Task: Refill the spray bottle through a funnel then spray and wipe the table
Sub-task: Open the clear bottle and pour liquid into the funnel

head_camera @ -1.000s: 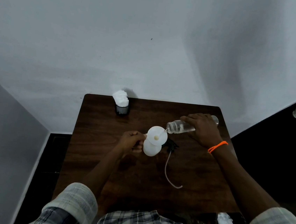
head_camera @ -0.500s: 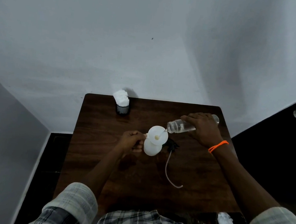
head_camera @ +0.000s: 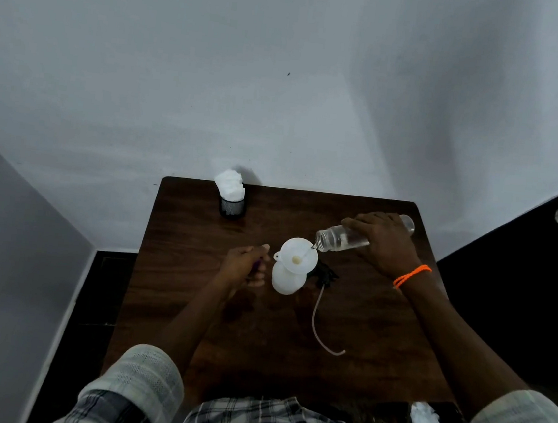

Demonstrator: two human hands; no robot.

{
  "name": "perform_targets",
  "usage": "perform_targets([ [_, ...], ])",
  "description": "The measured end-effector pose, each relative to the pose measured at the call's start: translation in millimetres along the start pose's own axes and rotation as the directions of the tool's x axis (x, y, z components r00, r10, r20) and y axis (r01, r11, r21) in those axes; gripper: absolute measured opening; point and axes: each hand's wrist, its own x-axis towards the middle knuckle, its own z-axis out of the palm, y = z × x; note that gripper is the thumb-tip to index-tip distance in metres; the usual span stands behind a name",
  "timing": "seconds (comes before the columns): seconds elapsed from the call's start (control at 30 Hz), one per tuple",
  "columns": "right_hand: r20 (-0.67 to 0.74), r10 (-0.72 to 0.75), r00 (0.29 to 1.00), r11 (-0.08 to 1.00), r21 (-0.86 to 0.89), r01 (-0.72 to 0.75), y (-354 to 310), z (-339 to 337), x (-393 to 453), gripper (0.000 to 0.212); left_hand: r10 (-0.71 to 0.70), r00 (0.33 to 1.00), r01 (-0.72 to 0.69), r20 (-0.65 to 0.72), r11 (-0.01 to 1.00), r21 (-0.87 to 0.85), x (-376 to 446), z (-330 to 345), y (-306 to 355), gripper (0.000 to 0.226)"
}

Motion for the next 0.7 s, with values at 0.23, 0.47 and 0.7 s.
perform_targets([
  [0.23, -0.018, -0.001, 1.0, 1.0, -0.017, 0.001, 1, 3, 2, 0.052, 0.009, 0.976, -0.008, -0.22, 1.0, 0.003, 5, -5, 7, 0.038],
  [0.47, 0.012, 0.068, 0.998, 0.983, 0.171, -0.069, 2, 15, 3, 0.056, 0.059, 0.963, -0.051, -0.263, 0.998, 0.036, 4, -11, 17, 0.031],
  [0.7, -0.11, 0.272, 0.956, 0.848, 0.498, -0.184, -4, 18, 10, 0.068, 0.267, 0.915, -0.268, -0.303, 0.963, 0.039, 7, 0, 47, 0.08],
])
